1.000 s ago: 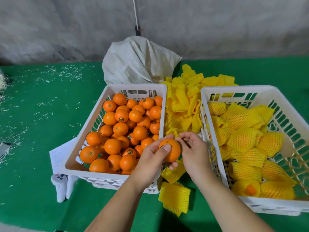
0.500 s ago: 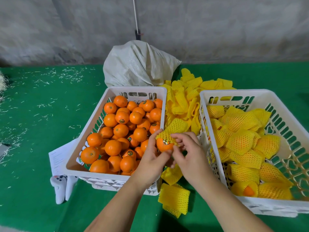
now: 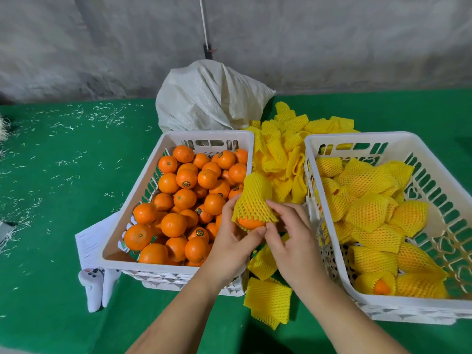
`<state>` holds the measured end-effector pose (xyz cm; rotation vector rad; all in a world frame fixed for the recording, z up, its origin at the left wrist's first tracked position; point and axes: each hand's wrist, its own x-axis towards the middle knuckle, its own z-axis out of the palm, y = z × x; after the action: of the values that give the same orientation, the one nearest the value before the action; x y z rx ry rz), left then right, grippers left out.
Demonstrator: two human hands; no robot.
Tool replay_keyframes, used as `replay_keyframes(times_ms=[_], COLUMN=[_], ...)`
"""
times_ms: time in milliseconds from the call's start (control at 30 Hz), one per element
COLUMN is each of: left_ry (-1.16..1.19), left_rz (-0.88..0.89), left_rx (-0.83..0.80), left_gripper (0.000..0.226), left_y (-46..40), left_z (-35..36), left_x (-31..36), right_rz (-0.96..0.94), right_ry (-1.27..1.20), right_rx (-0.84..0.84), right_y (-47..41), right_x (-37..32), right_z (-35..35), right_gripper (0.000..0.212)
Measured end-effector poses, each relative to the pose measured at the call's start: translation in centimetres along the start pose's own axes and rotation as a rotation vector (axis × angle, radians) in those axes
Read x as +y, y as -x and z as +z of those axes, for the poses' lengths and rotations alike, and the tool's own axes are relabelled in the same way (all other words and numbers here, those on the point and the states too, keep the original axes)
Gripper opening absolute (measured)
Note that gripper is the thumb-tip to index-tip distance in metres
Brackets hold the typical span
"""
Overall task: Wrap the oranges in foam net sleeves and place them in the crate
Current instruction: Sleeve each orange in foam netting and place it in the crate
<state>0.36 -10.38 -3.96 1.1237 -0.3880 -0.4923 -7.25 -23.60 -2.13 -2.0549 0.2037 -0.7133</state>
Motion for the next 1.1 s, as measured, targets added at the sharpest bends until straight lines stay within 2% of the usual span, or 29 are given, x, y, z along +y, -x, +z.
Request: replay_keyframes(times_ms=[100, 200, 267, 367, 400, 433, 567, 600, 700, 767, 900, 967, 1100], left_ry=[-0.011, -0.023, -0.089, -0.31, -0.398, -0.47, -0.611, -0.615, -0.583, -0.539, -0.474, -0.592, -0.844], left_rz=[0.032, 0.066, 0.054, 0.111, 0.126, 0.125, 0.103, 0.114, 0.119, 0.104, 0.056, 0.124, 0.285], left_rx=[0.068, 0.168, 0.228, 0.186, 0.139, 0.091, 0.016, -0.002, -0.009, 0.056, 0.197, 0.187, 0.115], left_gripper=[0.062, 0.054, 0.057, 0.065, 0.068, 0.07, 0.077, 0.076, 0.064, 0.053, 0.048, 0.045, 0.046], left_y=[-0.3, -0.4, -0.4, -0.1, 0.1, 0.2, 0.0, 0.0, -0.1, -0.1, -0.1, 0.1, 0.8], left_z=[0.3, 0.2, -0.1, 0.0, 0.0, 0.0, -0.2, -0.2, -0.2, -0.3, -0.5, -0.3, 0.6], left_x=[-0.4, -0.9, -1.1, -0.8, -0.7, -0.7, -0.9, -0.9, -0.9, -1.1, -1.3, -1.3, -1.6], right_rz=[-0.102, -0.193, 0.017, 0.48, 0.538, 0.55, 0.55, 0.552, 0.551, 0.52, 0.45, 0.426, 0.438], right_ry=[0.037, 0.052, -0.077, -0.449, -0.497, -0.503, -0.467, -0.492, -0.57, -0.547, -0.427, -0.429, -0.484], right_rx=[0.103, 0.005, -0.078, -0.248, -0.314, -0.343, -0.221, -0.227, -0.309, -0.31, -0.303, -0.252, -0.045], right_y=[-0.3, 0.3, 0.9, 1.0, 0.8, 0.8, 0.7, 0.6, 0.3, 0.2, 0.5, 0.6, 0.3], right_x=[-0.2, -0.5, -0.8, -1.2, -1.2, -1.2, 0.0, 0.3, 0.5, 0.7, 1.1, 1.3, 1.0], right_z=[-0.3, -0.1, 0.2, 0.6, 0.9, 1.1, 1.3, 1.0, 0.4, 0.2, 0.2, 0.4, 0.7], right_gripper=[0.026, 0.026, 0.038, 0.087, 0.098, 0.099, 0.067, 0.067, 0.084, 0.088, 0.085, 0.083, 0.072])
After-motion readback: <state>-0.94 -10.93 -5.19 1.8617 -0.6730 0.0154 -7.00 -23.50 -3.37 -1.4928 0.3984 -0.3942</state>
